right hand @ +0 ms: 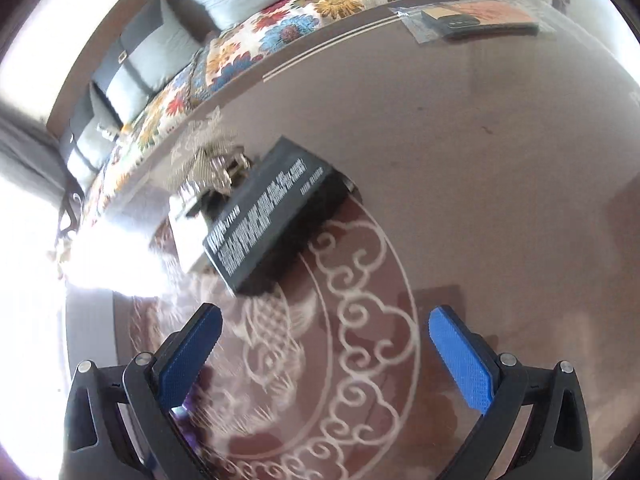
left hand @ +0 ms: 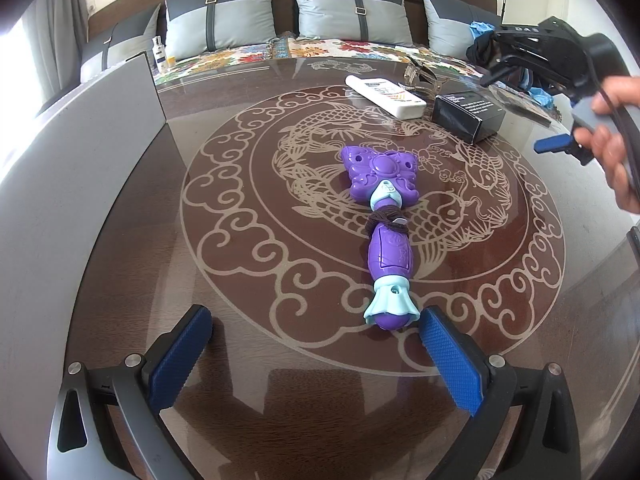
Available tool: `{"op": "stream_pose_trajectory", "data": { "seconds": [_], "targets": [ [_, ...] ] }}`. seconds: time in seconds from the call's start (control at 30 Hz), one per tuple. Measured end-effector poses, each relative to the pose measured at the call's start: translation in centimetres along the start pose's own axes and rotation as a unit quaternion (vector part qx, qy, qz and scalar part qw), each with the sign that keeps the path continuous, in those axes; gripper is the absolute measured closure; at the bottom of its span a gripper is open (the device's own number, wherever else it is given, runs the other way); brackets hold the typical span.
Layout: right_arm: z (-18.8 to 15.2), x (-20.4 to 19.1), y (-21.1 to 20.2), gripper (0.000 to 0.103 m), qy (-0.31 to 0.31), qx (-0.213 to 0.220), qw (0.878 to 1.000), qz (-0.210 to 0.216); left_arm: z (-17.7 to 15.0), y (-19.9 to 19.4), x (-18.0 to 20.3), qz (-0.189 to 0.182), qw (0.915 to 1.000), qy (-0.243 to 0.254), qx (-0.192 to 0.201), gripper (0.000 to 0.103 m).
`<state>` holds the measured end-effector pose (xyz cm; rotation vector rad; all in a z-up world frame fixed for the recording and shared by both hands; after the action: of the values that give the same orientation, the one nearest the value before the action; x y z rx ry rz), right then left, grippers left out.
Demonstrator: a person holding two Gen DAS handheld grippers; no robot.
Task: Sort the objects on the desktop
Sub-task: 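Grasp the black 'ODOR REMOVING BAR' box with the right tool and lift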
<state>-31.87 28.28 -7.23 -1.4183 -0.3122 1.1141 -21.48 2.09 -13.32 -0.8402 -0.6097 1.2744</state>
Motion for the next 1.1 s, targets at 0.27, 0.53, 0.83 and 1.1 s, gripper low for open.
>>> {"op": "stream_pose_trajectory", "data": {
  "seconds": [0.27,0.53,0.83,1.1],
  "targets": [
    [2.6,-3.9,4.9,0.000,-0.010,0.005,0.998,-0.062,0.0,0.0,0.0,0.000,1.0000,0.000,0.000,0.000],
    [-0.1,-4.3,4.4,0.043,-0.227,0.040,0.966,-0.119,0.1,0.0,0.0,0.000,1.0000,0.000,0.000,0.000],
    [-11.3,4.3,-2.3,0.043,-0.325,0.051,0.943,-0.052,0.1,0.0,-0.1,0.000,1.0000,0.000,0.000,0.000],
    [-15.9,8.8,-5.0,0.000,-0.348,0.094,0.933,0.002,0.1,0.0,-0.1,0.000,1.0000,0.000,0.000,0.000]
  ]
}}
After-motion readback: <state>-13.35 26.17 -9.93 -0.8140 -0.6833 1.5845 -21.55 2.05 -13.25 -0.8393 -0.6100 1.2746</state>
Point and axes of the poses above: each gripper's, at about its wrist camera, not at the fingertips, and y roughly the way its jaws point, x to its right, z to its top, the point moved 7 cm from there along y, roughly the way its jaws point, and after that the axes turned 6 degrees about y, right-handed, at the moved point
